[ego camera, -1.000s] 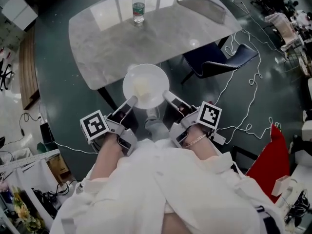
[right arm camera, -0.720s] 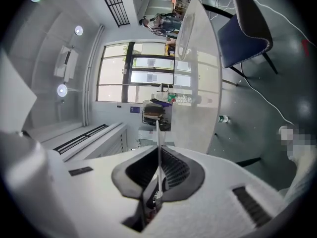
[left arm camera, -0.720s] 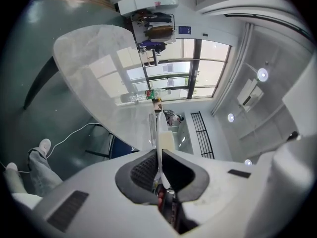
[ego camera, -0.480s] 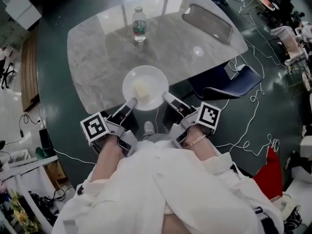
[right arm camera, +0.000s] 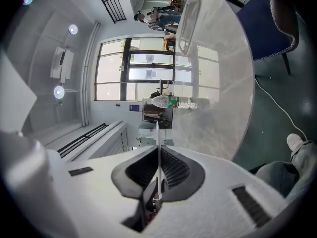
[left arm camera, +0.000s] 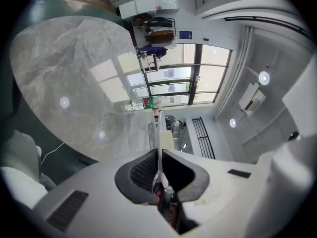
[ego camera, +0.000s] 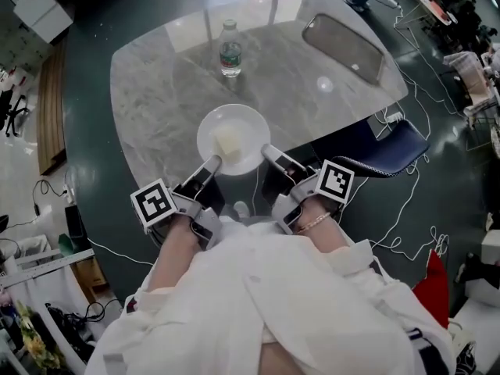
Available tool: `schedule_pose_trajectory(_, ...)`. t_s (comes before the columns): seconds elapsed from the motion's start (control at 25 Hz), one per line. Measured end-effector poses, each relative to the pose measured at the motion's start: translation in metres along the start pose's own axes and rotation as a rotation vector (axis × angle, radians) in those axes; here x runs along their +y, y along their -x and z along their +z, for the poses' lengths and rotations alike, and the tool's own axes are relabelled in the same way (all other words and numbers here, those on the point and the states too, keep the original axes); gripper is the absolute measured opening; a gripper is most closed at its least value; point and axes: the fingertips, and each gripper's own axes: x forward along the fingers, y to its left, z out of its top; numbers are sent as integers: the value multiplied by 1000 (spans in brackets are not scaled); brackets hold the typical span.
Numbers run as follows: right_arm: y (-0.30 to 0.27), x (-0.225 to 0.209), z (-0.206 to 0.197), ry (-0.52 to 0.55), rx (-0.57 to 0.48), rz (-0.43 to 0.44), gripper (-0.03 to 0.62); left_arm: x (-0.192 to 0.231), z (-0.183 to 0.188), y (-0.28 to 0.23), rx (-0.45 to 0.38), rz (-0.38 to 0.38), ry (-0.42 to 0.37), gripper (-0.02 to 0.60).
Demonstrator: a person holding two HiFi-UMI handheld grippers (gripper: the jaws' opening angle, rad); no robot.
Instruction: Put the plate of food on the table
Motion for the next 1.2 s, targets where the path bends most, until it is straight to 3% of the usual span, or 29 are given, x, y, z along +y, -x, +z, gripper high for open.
schedule_pose_trajectory(0.24,-25,0,-5,5,33,-19,11,6,23,4,-22,18,18,25)
schedule_pose_trajectory(0.48,-98,11,9,-20,5,-51,11,1,100,-12,19,38,45,25)
schedule_pose_trajectory(1.0,-93,-4,16,-23,-53,-76,11,11,100,-28,112,70,-3,25)
schedule_pose_trajectory(1.2,-99,-19,20,-12,-55,-113,11,25,104,-38,173,98,-84,25)
